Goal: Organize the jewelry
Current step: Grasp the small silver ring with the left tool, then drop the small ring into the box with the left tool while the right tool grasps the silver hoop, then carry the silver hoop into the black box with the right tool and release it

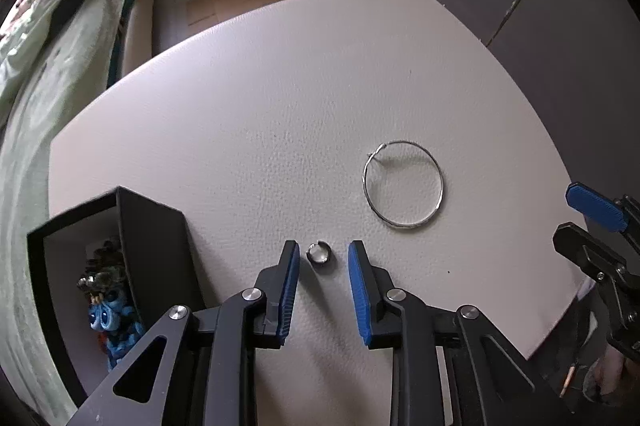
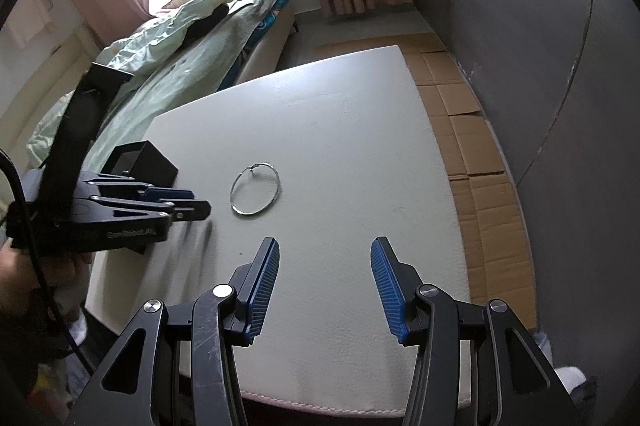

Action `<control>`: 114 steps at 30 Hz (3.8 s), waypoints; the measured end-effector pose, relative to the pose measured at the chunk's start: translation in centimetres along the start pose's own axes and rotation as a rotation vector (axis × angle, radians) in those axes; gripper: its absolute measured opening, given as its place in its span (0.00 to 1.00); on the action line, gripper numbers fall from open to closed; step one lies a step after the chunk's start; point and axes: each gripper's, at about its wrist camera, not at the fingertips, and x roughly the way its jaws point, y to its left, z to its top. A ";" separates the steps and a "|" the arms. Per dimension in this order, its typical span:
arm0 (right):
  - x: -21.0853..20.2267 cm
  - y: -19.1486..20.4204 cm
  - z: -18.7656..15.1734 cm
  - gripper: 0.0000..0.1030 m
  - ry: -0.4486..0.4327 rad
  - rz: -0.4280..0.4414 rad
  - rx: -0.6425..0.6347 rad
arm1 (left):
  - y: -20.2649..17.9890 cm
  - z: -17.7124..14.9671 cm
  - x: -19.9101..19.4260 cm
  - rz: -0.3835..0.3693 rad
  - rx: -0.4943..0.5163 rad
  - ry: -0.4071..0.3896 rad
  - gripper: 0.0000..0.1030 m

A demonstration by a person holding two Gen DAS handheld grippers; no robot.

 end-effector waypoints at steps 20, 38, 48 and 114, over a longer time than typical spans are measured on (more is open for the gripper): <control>4.2 5.9 2.4 0.47 0.077 -0.004 -0.216 | 3.9 -0.1 -7.3 -0.046 -0.025 -0.127 0.13; 8.9 8.5 6.2 0.37 0.166 -0.156 -0.478 | 9.3 -2.2 -8.9 -0.054 -0.103 -0.150 0.13; 10.4 9.0 7.0 0.14 0.233 -0.101 -0.527 | 11.4 -2.7 -8.4 -0.074 -0.134 -0.146 0.13; -2.2 18.2 4.6 0.65 -0.006 0.048 -0.173 | 14.5 -10.7 -15.2 -0.138 -0.235 -0.319 0.96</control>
